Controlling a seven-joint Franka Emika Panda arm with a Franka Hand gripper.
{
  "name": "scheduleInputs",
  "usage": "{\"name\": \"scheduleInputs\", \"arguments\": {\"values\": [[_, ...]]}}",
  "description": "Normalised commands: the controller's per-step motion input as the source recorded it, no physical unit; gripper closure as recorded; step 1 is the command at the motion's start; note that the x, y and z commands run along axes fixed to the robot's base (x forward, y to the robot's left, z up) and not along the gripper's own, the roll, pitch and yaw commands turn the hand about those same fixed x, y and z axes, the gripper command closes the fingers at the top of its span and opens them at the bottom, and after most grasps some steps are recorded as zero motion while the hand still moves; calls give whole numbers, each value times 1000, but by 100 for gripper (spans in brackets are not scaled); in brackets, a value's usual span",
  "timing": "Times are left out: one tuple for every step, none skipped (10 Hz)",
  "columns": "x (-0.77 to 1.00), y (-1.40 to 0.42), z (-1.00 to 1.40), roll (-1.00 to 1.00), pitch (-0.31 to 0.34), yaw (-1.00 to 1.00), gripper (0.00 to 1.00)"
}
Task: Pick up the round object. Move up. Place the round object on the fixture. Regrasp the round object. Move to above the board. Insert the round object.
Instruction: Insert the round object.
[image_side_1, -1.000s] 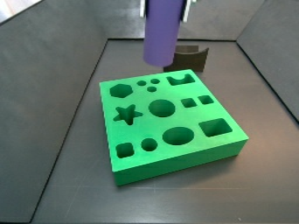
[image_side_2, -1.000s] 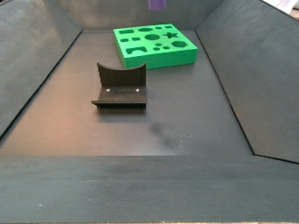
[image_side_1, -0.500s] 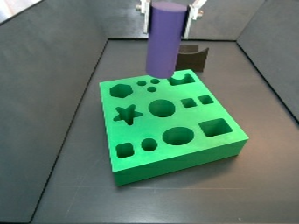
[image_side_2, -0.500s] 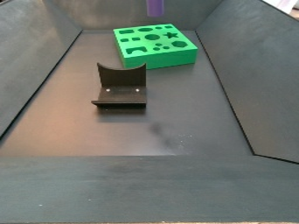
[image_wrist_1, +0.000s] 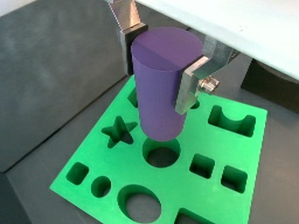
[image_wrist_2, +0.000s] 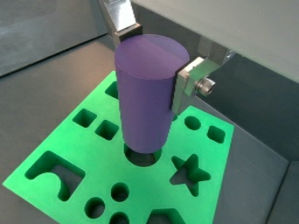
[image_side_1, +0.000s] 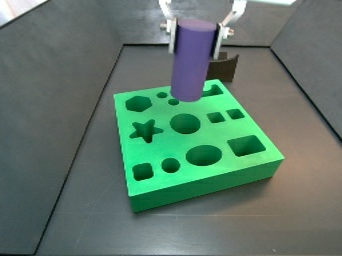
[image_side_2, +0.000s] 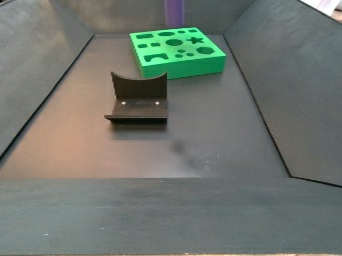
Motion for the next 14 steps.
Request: {"name": "scheduleInputs", "arguments": {"values": [[117, -31, -271, -16, -7, 0, 100], [120, -29, -269, -17, -6, 0, 100], [117, -31, -266, -17, -9, 0, 100], [114, -34, -263, -19, -10, 0, 100], [120, -29, -257, -24, -10, 0, 100], [111, -26, -263, -23, -11, 0, 100], [94, -20, -263, -26, -17, 0, 100], [71, 0, -283, -13, -21, 0, 100], [51, 0, -294, -3, -10, 0, 100], [3, 0, -329, 0, -4, 0, 100], [0, 0, -371, 0, 0, 0, 100], [0, 0, -397, 10, 0, 0, 100], [34, 0, -411, 20, 0, 0, 100], [63, 31, -426, 20, 0, 0, 100]]}}
